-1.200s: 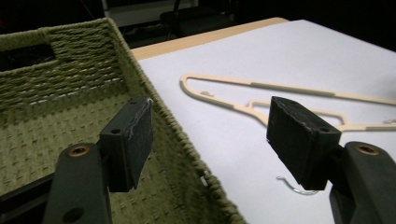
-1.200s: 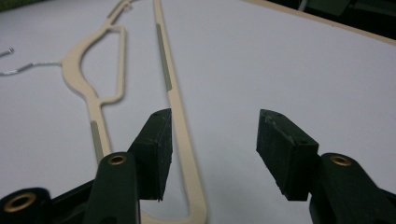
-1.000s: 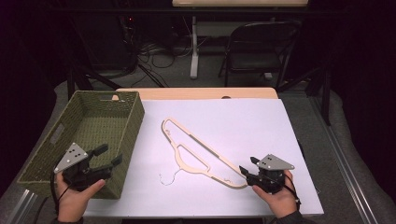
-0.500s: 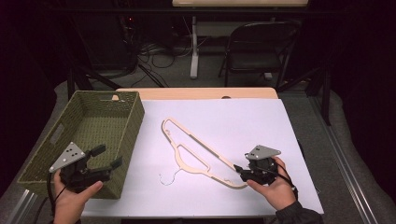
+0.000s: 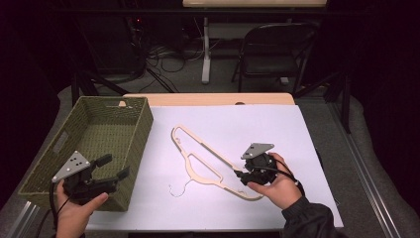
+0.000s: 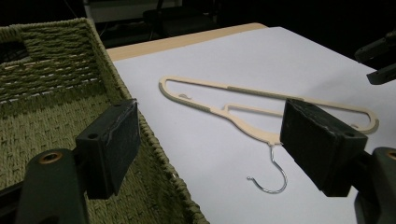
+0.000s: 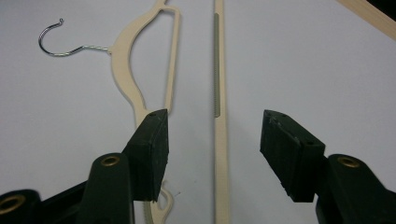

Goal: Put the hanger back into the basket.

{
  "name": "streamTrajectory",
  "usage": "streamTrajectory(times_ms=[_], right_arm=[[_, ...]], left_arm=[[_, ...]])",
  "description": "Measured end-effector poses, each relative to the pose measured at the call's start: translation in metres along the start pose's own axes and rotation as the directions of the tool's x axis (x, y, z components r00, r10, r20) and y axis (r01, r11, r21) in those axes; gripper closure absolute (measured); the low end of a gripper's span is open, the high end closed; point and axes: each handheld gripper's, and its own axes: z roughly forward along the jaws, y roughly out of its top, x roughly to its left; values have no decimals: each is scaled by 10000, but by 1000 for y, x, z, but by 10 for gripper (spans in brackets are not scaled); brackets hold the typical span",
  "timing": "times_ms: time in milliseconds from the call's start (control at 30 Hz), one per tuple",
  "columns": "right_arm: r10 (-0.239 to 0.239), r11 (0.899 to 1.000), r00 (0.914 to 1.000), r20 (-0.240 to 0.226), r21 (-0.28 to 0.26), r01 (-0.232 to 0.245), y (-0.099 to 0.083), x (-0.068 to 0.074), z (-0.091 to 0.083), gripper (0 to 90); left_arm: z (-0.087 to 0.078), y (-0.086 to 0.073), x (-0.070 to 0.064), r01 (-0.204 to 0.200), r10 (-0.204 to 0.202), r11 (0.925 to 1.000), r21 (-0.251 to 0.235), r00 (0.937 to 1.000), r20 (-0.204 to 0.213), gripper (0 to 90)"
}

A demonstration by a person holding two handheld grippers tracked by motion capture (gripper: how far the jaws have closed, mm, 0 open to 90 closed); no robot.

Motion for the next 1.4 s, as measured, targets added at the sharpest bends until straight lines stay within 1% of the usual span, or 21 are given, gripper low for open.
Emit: streamTrajectory(times_ms=[100,133,233,267,300,367,467,567,667,700,800,833,900,967,1033,1100,1133,1167,1300,1367,1400], right_arm=[[-76,9998,10000,-25,160,76,6,-1,1,420],[-76,10000,10000,1,37,76,7,-1,2,420],[-108,9990,9999,-29,428,109,12,-3,4,419],[-115,9971,9999,3,755,114,15,-4,3,419],[-64,9980,10000,-43,636,67,16,-5,5,420],[-20,9957,10000,-62,924,26,21,-7,7,426],[-15,9943,10000,-75,1064,23,26,-9,9,439],[175,9864,9995,-261,1640,-130,37,-12,14,494],[372,9858,9985,-398,1650,-302,41,-12,20,513],[358,9775,9985,-410,2095,-265,46,-13,24,537],[375,9742,9988,-331,2238,-291,52,-13,31,546],[405,9740,9981,-473,2248,-288,54,-13,33,553],[425,9727,9981,-447,2298,-311,56,-14,35,556],[494,9576,9975,-515,2863,-326,63,-15,39,558],[587,9560,9971,-493,2905,-419,65,-15,42,565],[609,9482,9968,-512,3148,-417,72,-16,48,593],[609,9482,9968,-512,3148,-417,72,-16,48,593],[676,9421,9965,-495,3319,-474,75,-16,54,595],[666,9355,9965,-511,3505,-445,79,-17,63,608],[758,9289,9957,-540,3669,-508,81,-16,72,617],[758,9289,9957,-540,3669,-508,81,-16,72,617]], left_arm=[[0,0,1,27,-27,10000,-5,10000,34,204],[0,0,1,27,-27,10000,-5,10000,34,204],[1,-1,1,-12,12,10000,39,10000,28,204],[1,-1,1,-1,1,10000,50,10000,35,204],[1,-1,1,-3,2,10000,61,10000,41,204],[1,-1,1,-2,1,9999,111,10000,45,204],[2,-1,1,6,-7,9999,138,10000,42,204],[3,-2,1,26,-26,9998,192,10000,43,204],[4,-2,1,-30,30,9998,219,10000,10,204],[4,-2,1,-35,35,9996,263,10000,-1,204],[4,-2,1,-63,64,9996,271,10000,-40,204],[4,-2,1,-42,43,9996,288,10000,-31,204],[4,-2,1,-36,37,9996,293,10000,-42,204],[4,-2,1,-66,65,9994,335,10000,35,224],[5,-2,0,-58,56,9993,359,10000,66,232],[5,-2,0,-35,31,9994,346,9999,120,234],[5,-2,0,-35,31,9994,346,9999,120,241],[5,-2,0,-45,41,9994,354,9999,117,244],[4,-2,1,-55,53,9993,362,10000,65,244],[4,-2,1,-104,105,9994,338,9999,-36,244],[4,-2,1,-104,105,9994,338,9999,-36,244]])
